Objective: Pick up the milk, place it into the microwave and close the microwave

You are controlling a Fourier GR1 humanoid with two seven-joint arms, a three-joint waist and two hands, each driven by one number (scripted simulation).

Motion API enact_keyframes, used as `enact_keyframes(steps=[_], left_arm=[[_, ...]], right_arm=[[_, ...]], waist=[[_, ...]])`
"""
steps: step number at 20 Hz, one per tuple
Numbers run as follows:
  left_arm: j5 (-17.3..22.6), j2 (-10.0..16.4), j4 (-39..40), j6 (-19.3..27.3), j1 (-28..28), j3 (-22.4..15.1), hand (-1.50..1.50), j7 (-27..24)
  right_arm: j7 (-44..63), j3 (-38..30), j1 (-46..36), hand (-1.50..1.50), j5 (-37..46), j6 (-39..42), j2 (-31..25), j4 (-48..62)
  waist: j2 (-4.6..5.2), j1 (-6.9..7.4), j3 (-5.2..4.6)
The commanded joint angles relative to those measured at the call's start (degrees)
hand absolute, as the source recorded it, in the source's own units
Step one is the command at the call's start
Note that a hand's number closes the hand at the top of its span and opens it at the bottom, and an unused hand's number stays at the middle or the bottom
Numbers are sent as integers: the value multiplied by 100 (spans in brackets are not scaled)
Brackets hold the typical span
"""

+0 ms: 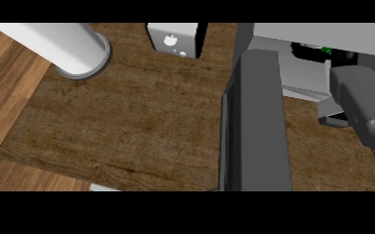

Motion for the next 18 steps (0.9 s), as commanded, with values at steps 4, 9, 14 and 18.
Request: enact_keyframes(steps=[4, 9, 14, 18], left_arm=[[-99, 105, 75, -8, -154, -6, -150, 38], [-141, 88, 181, 42, -200, -25, -150, 64], [-232, 199, 168, -34, -267, -17, -150, 87], [-330, 215, 269, 26, -447, -103, -150, 126]], right_arm=[[32, -10, -52, 150, 13, 6, -30, 34], [-161, -224, -313, -150, -218, 291, 253, -147], [281, 253, -480, -150, 260, 443, 460, 152], [646, 375, -754, -150, 391, 146, 776, 222]], waist=[[46, 27, 1], [6, 76, 16], [-35, 217, -39], [-66, 109, -50]])
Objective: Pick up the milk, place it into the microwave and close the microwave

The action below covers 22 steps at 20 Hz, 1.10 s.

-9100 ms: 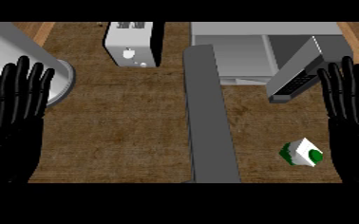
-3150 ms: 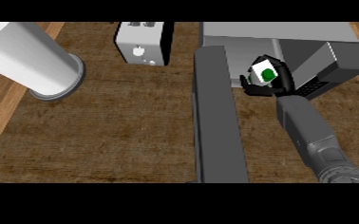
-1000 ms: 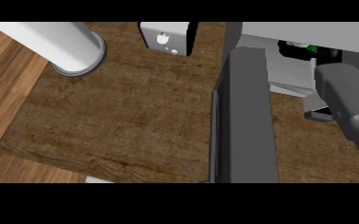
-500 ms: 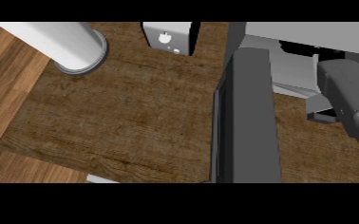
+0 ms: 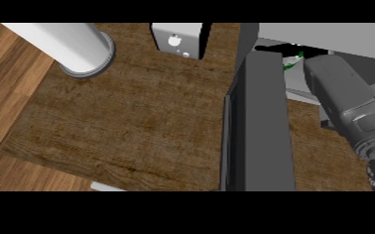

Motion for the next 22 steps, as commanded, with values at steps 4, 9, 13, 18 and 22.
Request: enact_keyframes(steps=[4, 9, 13, 18, 22], left_arm=[[-41, 49, 173, -2, -160, -24, -150, 16], [-117, 117, 391, -53, -194, -54, -150, 85], [-193, 30, 380, -19, -190, -190, -150, 136], [-273, -64, 427, -155, -54, -354, -150, 148], [-484, -217, 612, -186, -112, -446, -150, 31]], right_arm=[[519, 64, -438, -150, 79, -487, 475, 44], [545, 76, -658, -150, 115, -639, 727, -47], [404, -29, -622, -150, 56, -720, 758, -120], [233, -255, -456, -150, -103, -912, 634, -213], [134, -281, -378, -150, -94, -1000, 675, -232]], waist=[[-60, -23, -19], [-116, -125, -24], [-128, -237, -10], [-192, -413, -10], [-205, -500, -21]])
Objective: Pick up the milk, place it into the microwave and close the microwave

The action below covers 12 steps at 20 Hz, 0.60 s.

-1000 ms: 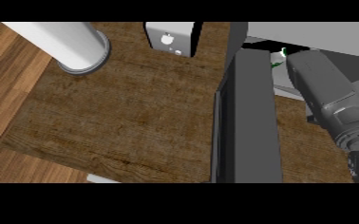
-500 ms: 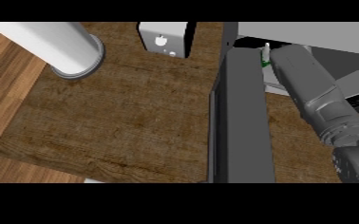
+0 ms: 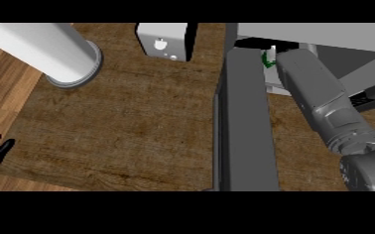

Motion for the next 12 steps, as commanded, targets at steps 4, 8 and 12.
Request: enact_keyframes(steps=[4, 8, 12], left_arm=[[-508, -385, -17, -40, 113, -368, -150, -102], [-553, -516, -70, -368, 252, -599, -150, -296], [-1009, -681, 276, -641, 176, -937, -150, -494]], right_arm=[[-276, -107, 240, -150, -103, 434, -98, -72], [-547, -225, 629, -150, -225, 903, -229, -66], [-804, -391, 808, -150, -436, 1829, -173, -102]], waist=[[-190, -238, -18], [-244, -330, -17], [-292, -469, -21]])
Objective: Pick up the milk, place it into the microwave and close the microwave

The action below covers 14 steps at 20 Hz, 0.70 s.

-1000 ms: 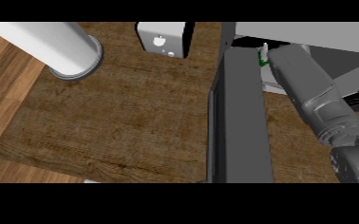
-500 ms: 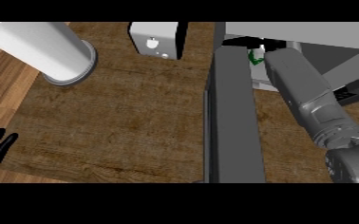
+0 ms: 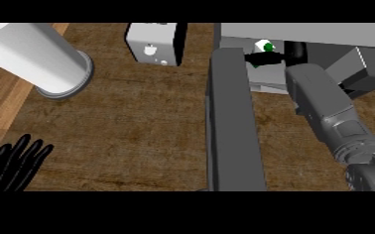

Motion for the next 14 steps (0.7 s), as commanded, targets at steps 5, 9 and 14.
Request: enact_keyframes(steps=[5, 9, 14], left_arm=[[-407, -46, 385, -563, -109, -783, -150, 80], [-1110, -164, 756, -904, -167, -911, -150, -367], [-1916, -392, 1002, -724, -412, -1058, -150, -630]], right_arm=[[-457, -330, 386, -150, -422, 1640, 212, -53], [-666, -429, 743, -150, -582, 2234, 326, -91], [-1150, -330, 1586, -150, -622, 2818, 536, -265]], waist=[[-104, -243, -3], [-163, -314, -13], [-232, -468, -18]])
